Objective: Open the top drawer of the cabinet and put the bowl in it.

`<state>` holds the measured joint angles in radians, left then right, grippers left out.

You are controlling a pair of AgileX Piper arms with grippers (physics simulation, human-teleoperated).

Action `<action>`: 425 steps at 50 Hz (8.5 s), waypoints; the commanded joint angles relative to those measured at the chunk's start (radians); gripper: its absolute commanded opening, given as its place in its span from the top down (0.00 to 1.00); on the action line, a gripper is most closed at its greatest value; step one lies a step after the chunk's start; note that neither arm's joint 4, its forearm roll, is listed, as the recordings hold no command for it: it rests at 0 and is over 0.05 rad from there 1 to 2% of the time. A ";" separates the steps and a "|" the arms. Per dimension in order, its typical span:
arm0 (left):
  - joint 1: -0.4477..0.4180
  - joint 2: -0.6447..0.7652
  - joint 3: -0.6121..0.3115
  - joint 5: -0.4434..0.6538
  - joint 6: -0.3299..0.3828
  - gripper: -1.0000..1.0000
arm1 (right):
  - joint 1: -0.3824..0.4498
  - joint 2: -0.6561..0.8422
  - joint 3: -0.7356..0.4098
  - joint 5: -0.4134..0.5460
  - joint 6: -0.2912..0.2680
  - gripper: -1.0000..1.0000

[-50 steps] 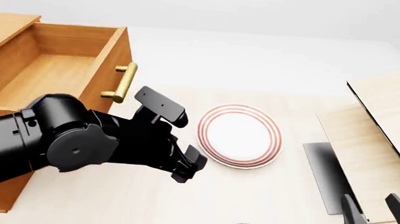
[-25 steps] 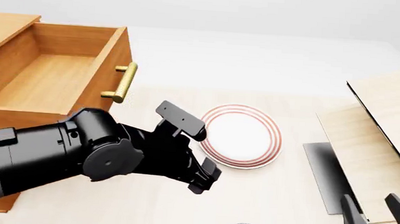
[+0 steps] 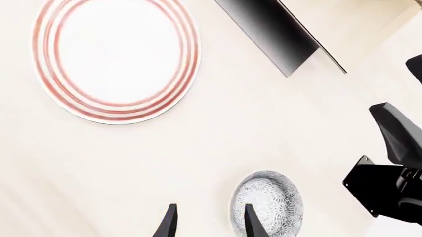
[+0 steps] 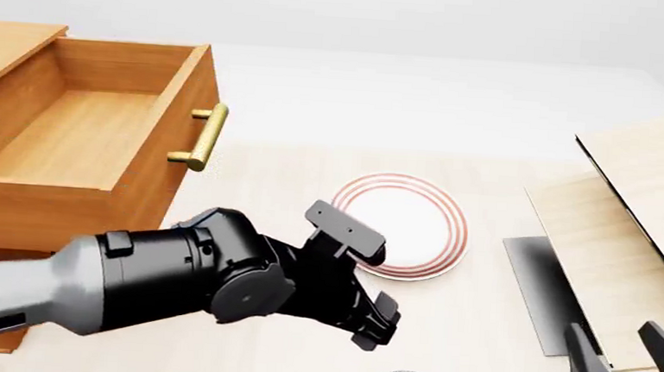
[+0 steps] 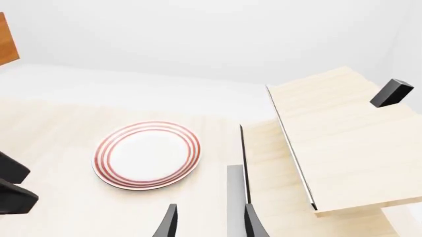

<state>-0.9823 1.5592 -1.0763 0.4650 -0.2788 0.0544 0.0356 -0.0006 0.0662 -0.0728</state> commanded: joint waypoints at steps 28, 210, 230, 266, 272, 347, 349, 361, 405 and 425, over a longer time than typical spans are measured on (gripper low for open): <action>-0.081 0.179 0.015 -0.090 -0.097 0.00 | 0.002 0.000 0.000 0.003 -0.003 0.00; 0.278 0.109 -0.632 0.449 -0.158 1.00 | 0.011 0.007 0.000 0.015 -0.016 0.00; 0.361 0.114 -0.777 0.548 -0.169 1.00 | 0.012 0.001 0.000 0.024 -0.018 0.00; 0.550 0.047 -0.795 0.544 -0.225 1.00 | 0.014 0.006 0.000 0.022 -0.021 0.00; 0.570 0.024 -0.782 0.541 -0.234 1.00 | 0.014 0.002 0.000 0.026 -0.021 0.00; 0.873 -0.410 -0.337 0.396 -0.423 1.00 | 0.018 0.010 0.000 0.027 -0.027 0.00; 0.878 -0.420 -0.322 0.386 -0.435 1.00 | 0.018 0.009 0.000 0.027 -0.028 0.00; 0.949 -0.458 -0.261 0.358 -0.443 1.00 | 0.019 0.009 0.000 0.029 -0.028 0.00; 1.042 -0.429 -0.077 0.166 -0.521 1.00 | 0.021 0.009 0.000 0.033 -0.032 0.00; 1.063 -0.342 -0.112 0.123 -0.526 1.00 | 0.022 0.011 0.000 0.035 -0.033 0.00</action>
<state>0.0705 1.1790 -1.1714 0.6144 -0.8077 0.0762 0.0492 -0.0004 0.0981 -0.1050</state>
